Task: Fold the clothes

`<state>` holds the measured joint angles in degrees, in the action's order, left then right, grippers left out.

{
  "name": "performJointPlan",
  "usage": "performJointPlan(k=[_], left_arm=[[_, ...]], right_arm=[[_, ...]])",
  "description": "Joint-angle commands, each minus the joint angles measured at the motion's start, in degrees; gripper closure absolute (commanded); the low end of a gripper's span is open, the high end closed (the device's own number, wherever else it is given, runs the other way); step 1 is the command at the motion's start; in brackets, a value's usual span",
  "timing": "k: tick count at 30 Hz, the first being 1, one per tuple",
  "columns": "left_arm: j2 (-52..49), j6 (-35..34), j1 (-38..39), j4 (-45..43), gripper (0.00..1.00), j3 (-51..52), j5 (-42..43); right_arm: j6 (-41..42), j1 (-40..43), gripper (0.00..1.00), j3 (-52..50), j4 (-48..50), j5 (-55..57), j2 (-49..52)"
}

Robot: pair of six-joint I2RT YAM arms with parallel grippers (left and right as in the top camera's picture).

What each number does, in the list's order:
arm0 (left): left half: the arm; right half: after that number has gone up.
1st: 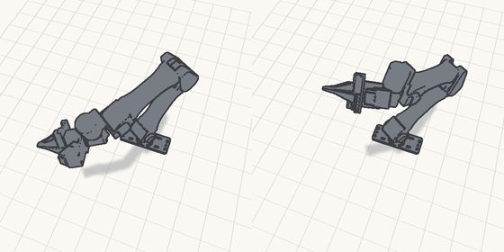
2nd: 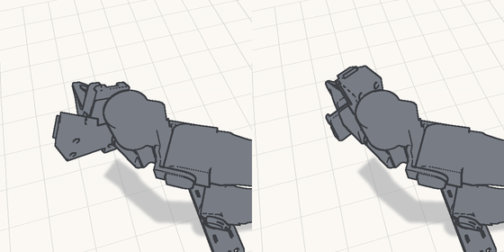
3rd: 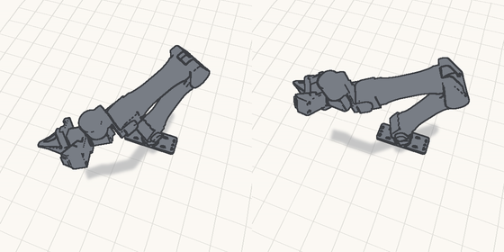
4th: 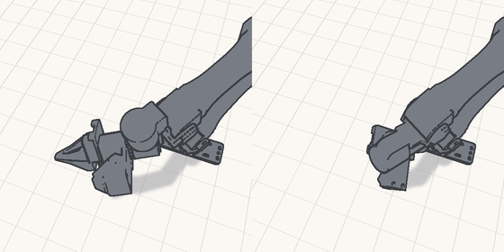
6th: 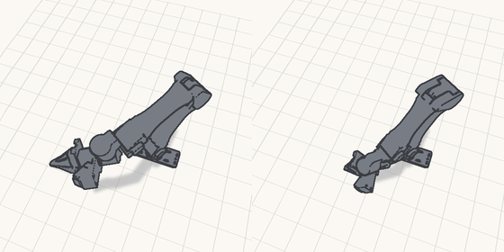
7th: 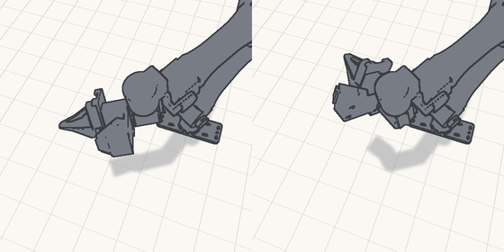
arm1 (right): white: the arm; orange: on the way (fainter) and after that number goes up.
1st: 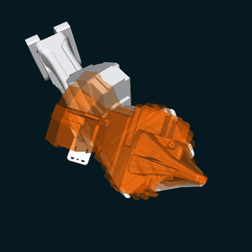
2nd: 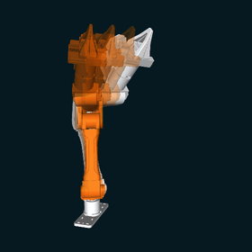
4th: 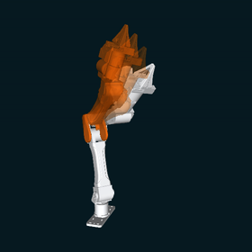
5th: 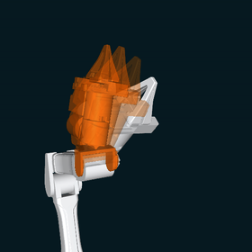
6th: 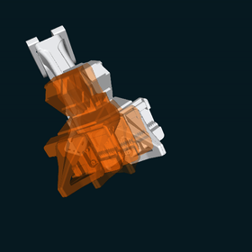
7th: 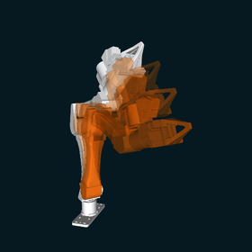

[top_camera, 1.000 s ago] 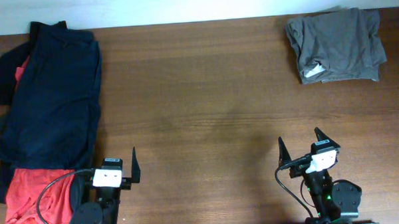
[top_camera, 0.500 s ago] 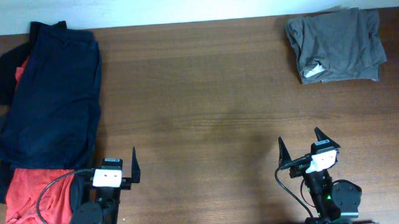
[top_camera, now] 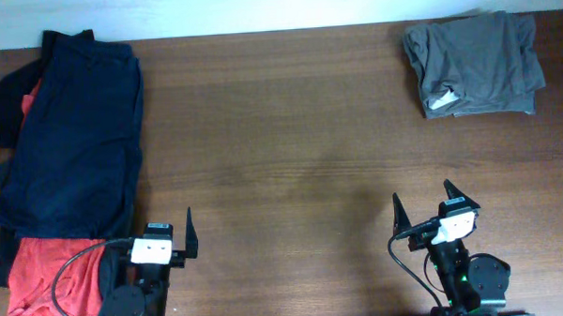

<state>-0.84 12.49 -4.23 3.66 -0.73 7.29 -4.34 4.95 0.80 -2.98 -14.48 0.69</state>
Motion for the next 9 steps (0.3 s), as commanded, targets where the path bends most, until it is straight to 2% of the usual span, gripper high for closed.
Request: performJointPlan(k=[1, 9], left_arm=[[0.48, 0.46, -0.33, 0.24, 0.01, 0.22, 0.83], [0.48, 0.46, -0.33, 0.24, 0.01, 0.22, 0.83]], right_arm=[[0.26, 0.33, 0.01, -0.48, -0.04, -0.28, -0.33], [0.26, 0.33, 0.01, -0.48, -0.04, -0.28, -0.33]])
